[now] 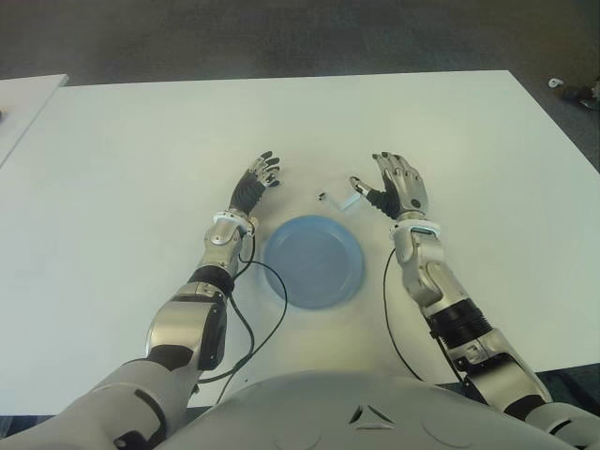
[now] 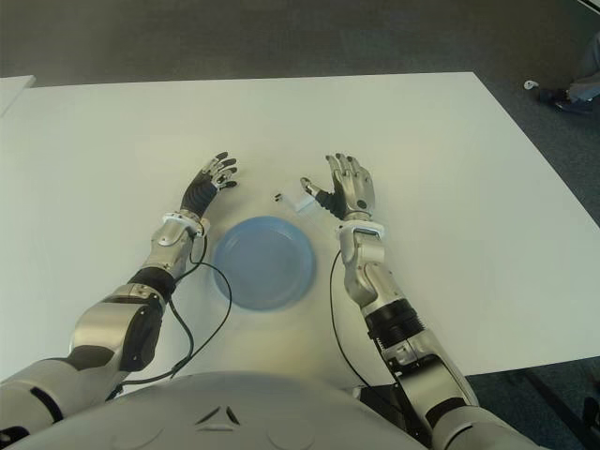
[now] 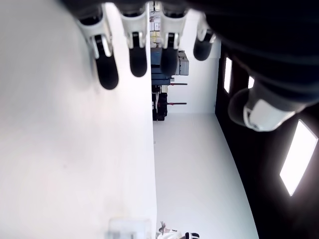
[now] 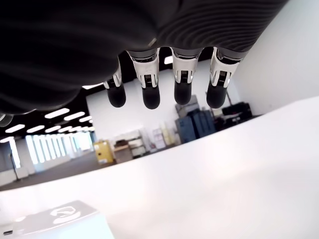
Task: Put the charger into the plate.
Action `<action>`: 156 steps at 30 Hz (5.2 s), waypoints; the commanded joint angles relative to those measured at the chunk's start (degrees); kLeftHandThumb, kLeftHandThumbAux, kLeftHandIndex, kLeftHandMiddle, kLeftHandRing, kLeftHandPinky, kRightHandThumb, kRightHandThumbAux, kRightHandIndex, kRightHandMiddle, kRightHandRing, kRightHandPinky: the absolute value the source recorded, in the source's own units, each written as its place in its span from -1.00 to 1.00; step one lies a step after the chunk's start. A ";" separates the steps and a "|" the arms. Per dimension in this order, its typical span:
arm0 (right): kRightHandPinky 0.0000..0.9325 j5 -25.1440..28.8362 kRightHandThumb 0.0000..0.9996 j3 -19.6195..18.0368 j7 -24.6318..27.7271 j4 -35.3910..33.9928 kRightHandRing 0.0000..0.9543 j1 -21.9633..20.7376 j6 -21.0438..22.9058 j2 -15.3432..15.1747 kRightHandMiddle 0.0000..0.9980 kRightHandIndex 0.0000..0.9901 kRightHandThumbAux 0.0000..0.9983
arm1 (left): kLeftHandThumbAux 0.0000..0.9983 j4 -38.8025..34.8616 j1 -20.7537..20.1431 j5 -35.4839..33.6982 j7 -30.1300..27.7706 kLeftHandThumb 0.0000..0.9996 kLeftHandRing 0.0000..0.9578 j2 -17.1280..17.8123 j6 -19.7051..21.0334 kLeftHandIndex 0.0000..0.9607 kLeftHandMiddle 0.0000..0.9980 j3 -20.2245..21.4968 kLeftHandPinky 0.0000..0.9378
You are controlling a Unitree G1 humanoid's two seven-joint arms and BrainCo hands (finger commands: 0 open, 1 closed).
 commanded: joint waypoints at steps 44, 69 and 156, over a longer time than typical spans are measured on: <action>-1.00 5.38 -0.31 2.32 -9.94 23.52 -1.00 -7.43 -9.36 8.86 -1.00 -1.00 -0.86 | 0.08 2.39 1.53 0.30 -0.53 -1.00 -0.62 -1.37 3.68 -0.94 -0.68 -0.06 -0.52; -1.00 4.32 -0.32 3.91 -12.96 28.96 -1.00 -10.64 -10.14 7.24 -1.00 -1.00 -0.82 | 0.03 1.80 2.21 -0.31 -2.46 -1.00 -0.60 -0.48 3.17 -0.93 -0.66 0.39 -0.52; -1.00 3.93 -0.34 6.72 -5.88 22.92 -1.00 -3.47 -6.62 3.41 -1.00 -1.00 -0.83 | -0.02 0.88 2.33 -1.35 -3.77 -1.00 -0.58 -0.95 3.63 -0.92 -0.65 0.27 -0.50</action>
